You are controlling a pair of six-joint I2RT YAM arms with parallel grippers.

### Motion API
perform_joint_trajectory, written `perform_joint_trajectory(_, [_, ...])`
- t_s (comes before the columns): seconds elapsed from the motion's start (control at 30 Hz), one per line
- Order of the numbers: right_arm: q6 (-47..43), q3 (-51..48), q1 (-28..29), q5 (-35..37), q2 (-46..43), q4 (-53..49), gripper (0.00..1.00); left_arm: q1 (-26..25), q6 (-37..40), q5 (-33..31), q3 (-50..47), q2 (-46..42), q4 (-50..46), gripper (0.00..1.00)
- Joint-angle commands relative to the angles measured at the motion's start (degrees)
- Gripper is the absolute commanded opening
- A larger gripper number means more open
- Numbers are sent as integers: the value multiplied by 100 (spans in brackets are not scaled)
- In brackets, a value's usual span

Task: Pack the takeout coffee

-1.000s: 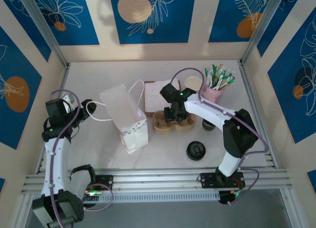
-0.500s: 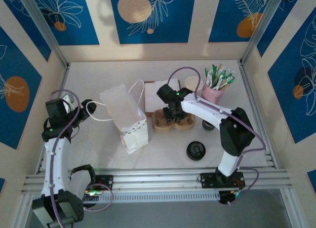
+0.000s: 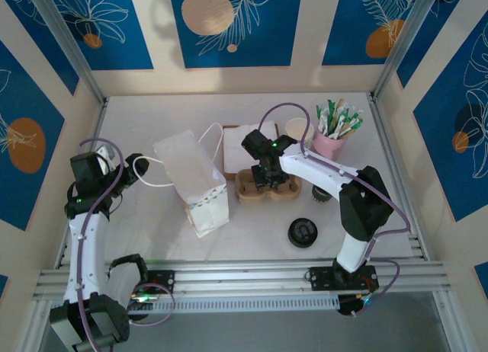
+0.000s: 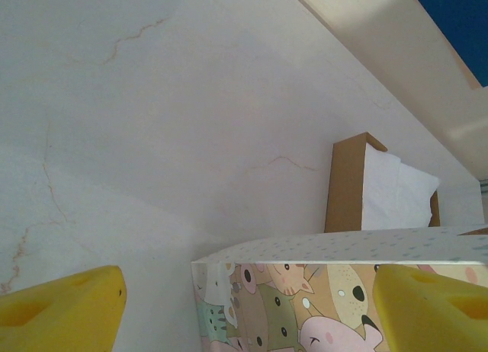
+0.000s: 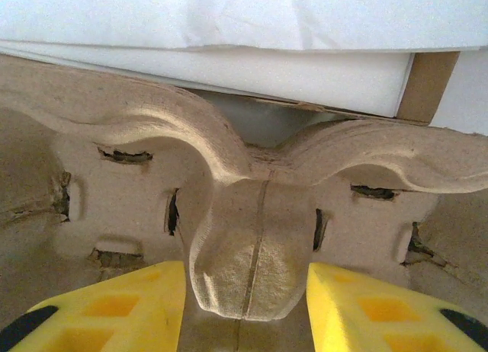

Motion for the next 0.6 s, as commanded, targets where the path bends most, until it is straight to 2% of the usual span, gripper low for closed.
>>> perform_joint_trajectory(0.0, [100,107,10,30,73,-53,49,-24,108,-37,20,-28,-36,84])
perform_joint_trajectory(0.13, [109,74,-25,10,181,-11,49,-19,102,-33,20,-28,-33,84])
perform_joint_trajectory(0.57, [101,317,61,178,94,-198,41,-25,102,-27,11,-31,-32,84])
